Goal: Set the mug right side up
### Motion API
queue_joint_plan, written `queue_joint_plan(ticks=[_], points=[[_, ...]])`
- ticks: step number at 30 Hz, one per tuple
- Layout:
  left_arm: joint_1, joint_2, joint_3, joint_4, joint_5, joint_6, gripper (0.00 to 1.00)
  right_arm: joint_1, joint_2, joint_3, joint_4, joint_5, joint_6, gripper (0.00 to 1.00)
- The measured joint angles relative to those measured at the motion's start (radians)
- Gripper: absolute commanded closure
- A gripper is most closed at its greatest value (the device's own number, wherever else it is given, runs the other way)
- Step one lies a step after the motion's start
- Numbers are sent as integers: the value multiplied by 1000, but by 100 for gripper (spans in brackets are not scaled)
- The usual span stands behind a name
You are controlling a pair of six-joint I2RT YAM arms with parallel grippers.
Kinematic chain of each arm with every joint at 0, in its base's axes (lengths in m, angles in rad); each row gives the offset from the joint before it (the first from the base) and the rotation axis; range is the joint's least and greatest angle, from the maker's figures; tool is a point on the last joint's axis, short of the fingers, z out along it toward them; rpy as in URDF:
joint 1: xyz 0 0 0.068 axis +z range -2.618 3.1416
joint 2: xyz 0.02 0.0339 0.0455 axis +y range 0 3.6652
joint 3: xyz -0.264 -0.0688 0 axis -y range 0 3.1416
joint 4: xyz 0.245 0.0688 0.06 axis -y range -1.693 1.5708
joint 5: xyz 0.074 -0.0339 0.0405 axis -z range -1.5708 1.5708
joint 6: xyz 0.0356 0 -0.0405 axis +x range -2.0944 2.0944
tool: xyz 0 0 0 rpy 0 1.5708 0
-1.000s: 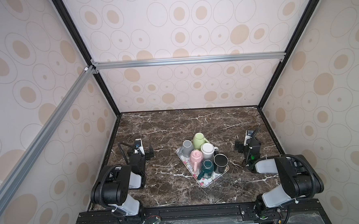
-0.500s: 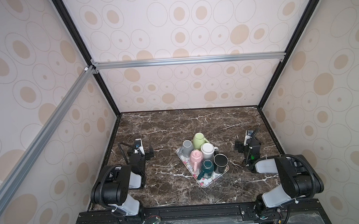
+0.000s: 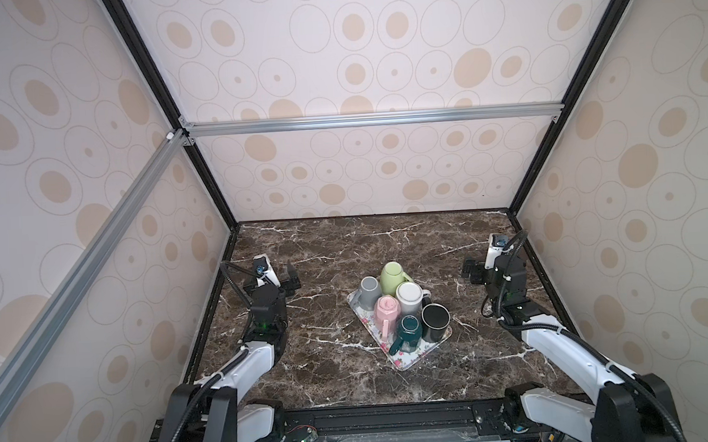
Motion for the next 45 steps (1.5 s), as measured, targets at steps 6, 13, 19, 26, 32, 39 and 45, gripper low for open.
queue_joint_plan(ticks=[6,13,19,26,32,39,45], points=[[-221,-79,64,-240,14,-55,2,1,-78,64,-314,-106,65,0],[-459,-104,135,-444,48,-97,2,1,-231,75,-596,-211,132,0],[-646,-79,159,-546,77,-130,2,1,-328,80,-704,-349,190,0],[-778,20,195,-561,132,-163,4,1,-323,79,-756,-524,237,0],[-835,89,198,-546,170,-184,8,1,-356,53,-766,-588,269,0],[-862,153,198,-534,214,-199,17,1,-411,38,-780,-612,288,0],[-865,198,201,-516,242,-212,27,1,-452,30,-788,-613,299,0]])
